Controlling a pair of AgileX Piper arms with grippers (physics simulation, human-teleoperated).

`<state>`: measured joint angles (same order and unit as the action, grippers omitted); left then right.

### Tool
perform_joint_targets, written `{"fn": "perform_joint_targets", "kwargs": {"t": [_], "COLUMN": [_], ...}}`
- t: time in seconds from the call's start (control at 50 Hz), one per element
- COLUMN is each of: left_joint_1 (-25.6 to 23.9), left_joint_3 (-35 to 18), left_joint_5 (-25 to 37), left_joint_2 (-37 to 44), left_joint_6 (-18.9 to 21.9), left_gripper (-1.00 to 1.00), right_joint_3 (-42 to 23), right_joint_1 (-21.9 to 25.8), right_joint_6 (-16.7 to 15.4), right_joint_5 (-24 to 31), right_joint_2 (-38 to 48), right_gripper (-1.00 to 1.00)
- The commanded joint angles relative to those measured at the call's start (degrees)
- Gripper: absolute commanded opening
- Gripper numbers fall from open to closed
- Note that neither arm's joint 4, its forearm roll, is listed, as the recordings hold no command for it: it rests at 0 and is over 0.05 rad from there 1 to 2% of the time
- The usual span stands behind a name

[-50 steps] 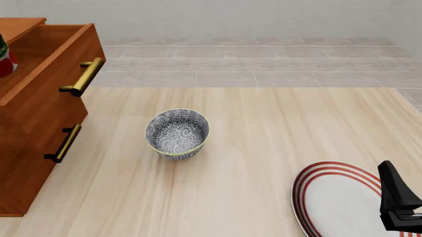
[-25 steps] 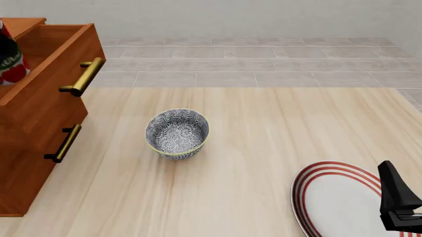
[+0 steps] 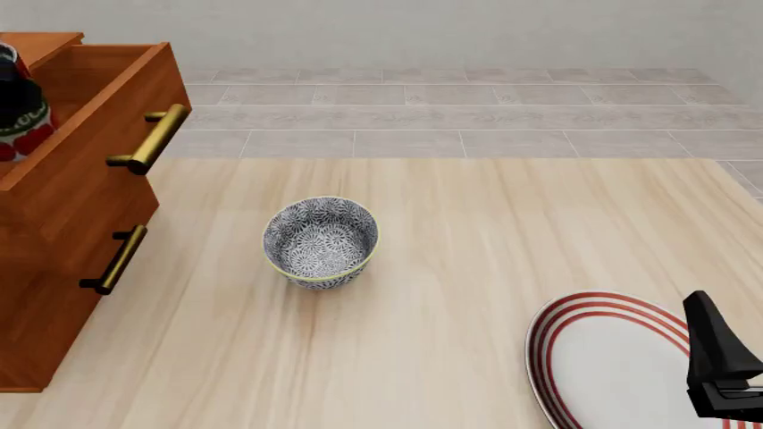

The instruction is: Put the ketchup in the top drawer of the cabinet.

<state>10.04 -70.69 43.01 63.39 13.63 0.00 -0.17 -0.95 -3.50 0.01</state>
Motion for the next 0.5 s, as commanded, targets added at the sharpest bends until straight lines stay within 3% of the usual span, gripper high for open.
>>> {"fn": "perform_joint_targets", "kwargs": {"t": [0.02,0.5], "left_joint_1": [-0.62,-0.35], "left_joint_3": [0.77,1.23], "left_joint_5": [-0.18,-1.13], "left_joint_2": [-0.39,-0.24], "left_joint_6": [1.35,2.14], "left_gripper": [-1.0,-1.0], "right_joint_3": [0.0,0.0], "right_joint_1": [0.0,0.0], "right_joint_6": [0.0,0.0], "right_joint_5": [0.0,0.0], "right_joint_2": [0.0,0.0], "right_gripper": [1.0,1.0]}}
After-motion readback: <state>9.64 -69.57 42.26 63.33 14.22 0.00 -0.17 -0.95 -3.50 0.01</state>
